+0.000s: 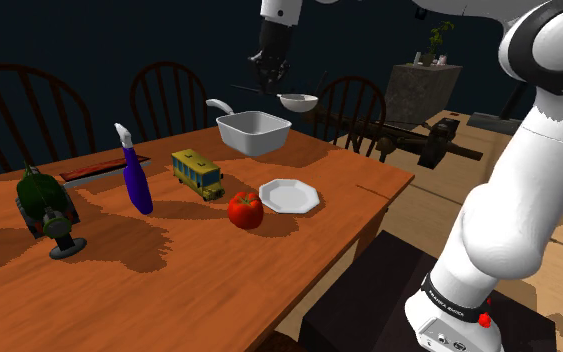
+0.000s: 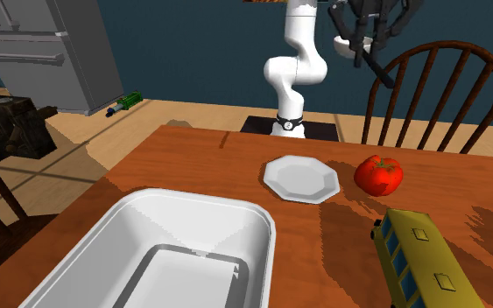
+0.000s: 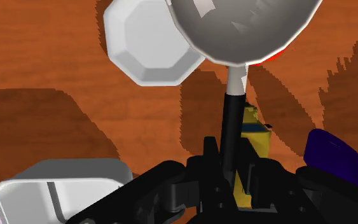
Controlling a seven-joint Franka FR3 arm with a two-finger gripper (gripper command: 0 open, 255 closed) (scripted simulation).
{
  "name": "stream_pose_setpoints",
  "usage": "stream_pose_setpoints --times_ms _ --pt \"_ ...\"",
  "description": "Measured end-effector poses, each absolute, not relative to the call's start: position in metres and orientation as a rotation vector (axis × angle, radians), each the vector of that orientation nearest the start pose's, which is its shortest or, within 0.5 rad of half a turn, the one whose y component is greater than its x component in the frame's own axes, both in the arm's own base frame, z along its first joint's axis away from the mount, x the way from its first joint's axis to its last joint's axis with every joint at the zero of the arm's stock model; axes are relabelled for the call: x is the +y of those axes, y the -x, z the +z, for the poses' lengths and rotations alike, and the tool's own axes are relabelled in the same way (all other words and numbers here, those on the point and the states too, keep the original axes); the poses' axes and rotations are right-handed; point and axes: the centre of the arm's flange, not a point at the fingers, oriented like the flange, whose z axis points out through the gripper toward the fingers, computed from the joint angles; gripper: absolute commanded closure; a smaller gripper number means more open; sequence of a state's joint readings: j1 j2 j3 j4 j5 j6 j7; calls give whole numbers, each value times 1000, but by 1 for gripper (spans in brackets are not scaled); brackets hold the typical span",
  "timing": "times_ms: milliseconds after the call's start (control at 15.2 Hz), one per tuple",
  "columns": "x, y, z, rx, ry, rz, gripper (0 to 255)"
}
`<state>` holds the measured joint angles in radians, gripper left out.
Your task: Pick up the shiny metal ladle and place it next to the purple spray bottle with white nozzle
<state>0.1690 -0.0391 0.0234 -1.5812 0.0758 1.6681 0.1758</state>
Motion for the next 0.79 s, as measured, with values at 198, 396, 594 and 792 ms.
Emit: stream_pose_setpoints --times_ms 198,396,594,792 --pt "153 -553 649 -21 3040 -168 255" --pt "189 -560 648 -21 3040 -167 255" --pt "232 -568 646 -22 3040 -167 255" --pt "270 -582 649 -21 3040 -168 255"
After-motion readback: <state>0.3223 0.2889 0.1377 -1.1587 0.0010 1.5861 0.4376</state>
